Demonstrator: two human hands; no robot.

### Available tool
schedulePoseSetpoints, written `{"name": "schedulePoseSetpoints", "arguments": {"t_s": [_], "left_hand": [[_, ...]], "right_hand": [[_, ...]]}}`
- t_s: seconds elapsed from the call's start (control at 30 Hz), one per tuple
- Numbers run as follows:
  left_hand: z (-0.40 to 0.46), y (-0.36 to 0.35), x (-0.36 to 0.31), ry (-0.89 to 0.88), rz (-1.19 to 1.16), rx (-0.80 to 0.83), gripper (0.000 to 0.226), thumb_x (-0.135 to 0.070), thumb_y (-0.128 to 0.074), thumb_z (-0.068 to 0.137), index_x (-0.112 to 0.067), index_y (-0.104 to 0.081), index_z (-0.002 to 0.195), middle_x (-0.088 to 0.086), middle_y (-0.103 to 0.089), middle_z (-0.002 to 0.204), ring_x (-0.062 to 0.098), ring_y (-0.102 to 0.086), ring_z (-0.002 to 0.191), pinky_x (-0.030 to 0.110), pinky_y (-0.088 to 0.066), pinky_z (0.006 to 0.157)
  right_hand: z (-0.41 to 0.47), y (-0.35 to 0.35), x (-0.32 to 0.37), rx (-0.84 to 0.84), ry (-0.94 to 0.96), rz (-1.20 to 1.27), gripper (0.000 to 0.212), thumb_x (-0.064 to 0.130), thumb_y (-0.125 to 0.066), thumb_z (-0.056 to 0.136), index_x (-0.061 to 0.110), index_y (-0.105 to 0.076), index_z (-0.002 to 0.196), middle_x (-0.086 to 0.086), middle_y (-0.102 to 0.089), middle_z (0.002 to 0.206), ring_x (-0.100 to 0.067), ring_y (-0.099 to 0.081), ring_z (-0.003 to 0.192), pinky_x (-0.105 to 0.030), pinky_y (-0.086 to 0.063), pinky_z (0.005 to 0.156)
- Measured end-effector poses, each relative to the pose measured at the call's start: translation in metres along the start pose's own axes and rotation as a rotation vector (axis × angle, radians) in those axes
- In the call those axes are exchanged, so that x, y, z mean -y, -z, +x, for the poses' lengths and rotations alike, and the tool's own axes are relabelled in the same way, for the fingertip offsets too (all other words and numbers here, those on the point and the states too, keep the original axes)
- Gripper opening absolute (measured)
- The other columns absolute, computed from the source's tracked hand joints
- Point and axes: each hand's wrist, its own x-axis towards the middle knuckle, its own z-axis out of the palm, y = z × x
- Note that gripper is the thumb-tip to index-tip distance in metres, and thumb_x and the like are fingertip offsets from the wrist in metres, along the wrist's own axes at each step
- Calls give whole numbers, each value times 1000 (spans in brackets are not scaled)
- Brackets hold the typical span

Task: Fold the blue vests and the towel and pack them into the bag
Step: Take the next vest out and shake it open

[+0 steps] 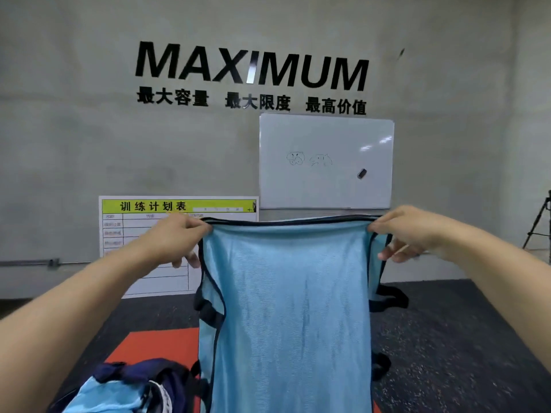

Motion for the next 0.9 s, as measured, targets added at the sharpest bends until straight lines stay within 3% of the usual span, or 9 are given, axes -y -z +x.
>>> {"name": "schedulePoseSetpoints", "arguments": {"t_s": [0.13,0.23,0.33,0.47,0.53,0.6,0.67,0.77,0.9], "left_hand": [[34,-27,26,47,173,-7,36,-34,-43,105,-8,-68,110,8,-77,89,25,-75,66,36,-59,58],[68,-54,56,128,-77,18,33,-29,-45,106,-4,-67,107,13,-68,101,22,-75,85,37,-62,63],[98,-74,87,160,-211,30,35,-44,-52,96,-11,-62,95,14,-56,99,23,-57,92,38,-52,88],[132,-97,111,120,-180,-7,41,-38,-42,108,-15,-54,141,-10,-47,131,15,-44,127,35,-30,113],[146,-104,114,93,-177,-64,35,-35,-39,109,-19,-55,137,-16,-44,126,8,-40,125,23,-29,103],[164,-107,115,66,-169,-113,21,-31,-40,110,-30,-60,103,-21,-49,105,0,-48,105,6,-32,82],[176,-105,114,25,-174,-158,25,-28,-40,110,-27,-60,95,-17,-54,102,-5,-52,91,-1,-31,69],[186,-95,116,-51,-118,-202,35,-30,-39,109,-1,-57,104,3,-54,105,9,-47,91,10,-36,75],[179,-83,112,-156,-94,-203,35,-30,-38,110,-1,-58,108,7,-58,118,10,-54,104,8,-36,83]], "right_hand": [[51,-27,-18,37,-10,10,32,23,-52,107,8,-60,133,-9,-45,150,-22,-78,79,-33,-64,63],[97,-48,-38,56,12,32,32,25,-51,107,7,-61,131,-7,-49,148,-20,-75,93,-32,-64,67],[147,-72,-63,79,82,10,37,28,-47,109,3,-63,129,-13,-59,142,-21,-65,115,-24,-60,79],[193,-105,-82,159,168,27,32,32,-44,110,24,-61,136,12,-59,138,-9,-51,129,-29,-35,112],[213,-119,-84,159,210,52,33,30,-42,110,28,-56,140,16,-55,139,-5,-46,129,-25,-31,107],[233,-127,-86,101,281,66,30,28,-41,111,35,-53,137,17,-54,137,-5,-46,129,-26,-32,107],[250,-129,-87,-5,353,43,30,30,-40,110,34,-54,137,11,-53,139,-11,-48,130,-31,-36,107],[260,-125,-82,-134,450,12,33,27,-38,111,26,-55,139,7,-52,129,-15,-51,117,-31,-37,99],[250,-113,-88,-186,558,7,35,25,-39,110,25,-56,140,12,-52,136,-5,-46,126,-29,-34,108]]}}
